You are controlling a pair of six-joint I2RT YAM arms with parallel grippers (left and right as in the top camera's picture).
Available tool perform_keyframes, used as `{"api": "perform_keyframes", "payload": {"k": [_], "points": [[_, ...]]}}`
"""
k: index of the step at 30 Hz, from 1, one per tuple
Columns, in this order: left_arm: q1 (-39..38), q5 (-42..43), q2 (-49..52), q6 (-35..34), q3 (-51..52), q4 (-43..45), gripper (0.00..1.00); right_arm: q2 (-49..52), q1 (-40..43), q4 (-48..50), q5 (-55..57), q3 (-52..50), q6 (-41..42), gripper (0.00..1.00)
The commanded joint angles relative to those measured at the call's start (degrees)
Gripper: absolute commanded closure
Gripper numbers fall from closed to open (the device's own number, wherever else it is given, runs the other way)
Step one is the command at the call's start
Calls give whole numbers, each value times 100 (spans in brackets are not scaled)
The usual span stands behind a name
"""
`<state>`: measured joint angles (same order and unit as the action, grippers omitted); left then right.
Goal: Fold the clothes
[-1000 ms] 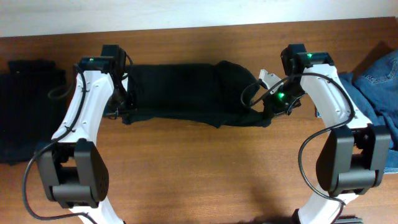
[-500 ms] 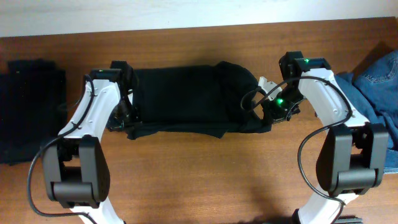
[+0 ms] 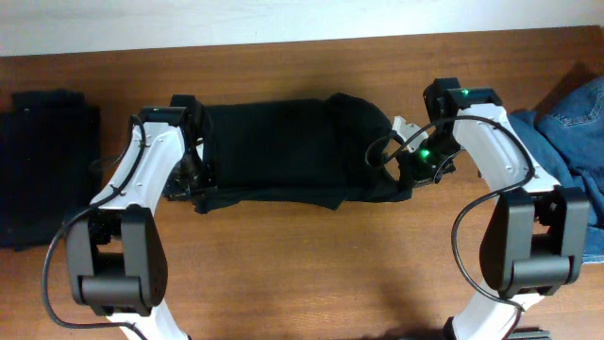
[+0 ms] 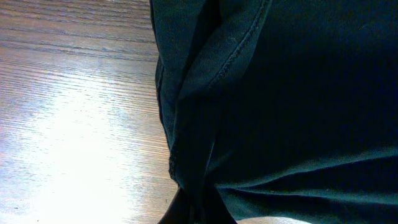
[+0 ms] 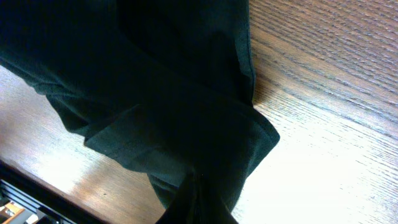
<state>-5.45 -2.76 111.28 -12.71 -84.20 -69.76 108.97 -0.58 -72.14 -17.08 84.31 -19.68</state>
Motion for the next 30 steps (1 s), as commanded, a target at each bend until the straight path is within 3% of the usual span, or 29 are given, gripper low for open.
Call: {"api": "perform_keyframes", "payload": {"k": [1,8,15,21,30], "points": [[9,20,48,-55,48,22,99,-48,-17,15,-9,-50,26,96],[24,-20,31,-55,-157,98,100,-151,-17,251,-33,219,262,96],[22,-4,-420,-55,-984,76,99,-673,-15,111,-7,1043,365,96],[17,7,-1384,-188,-1576,-85,99,-1189,-17,-208,129,1473,621,96],[20,4,-3112,-455,-1626,-153,99,-2310,-17,-660,387,1582,868,96]]}}
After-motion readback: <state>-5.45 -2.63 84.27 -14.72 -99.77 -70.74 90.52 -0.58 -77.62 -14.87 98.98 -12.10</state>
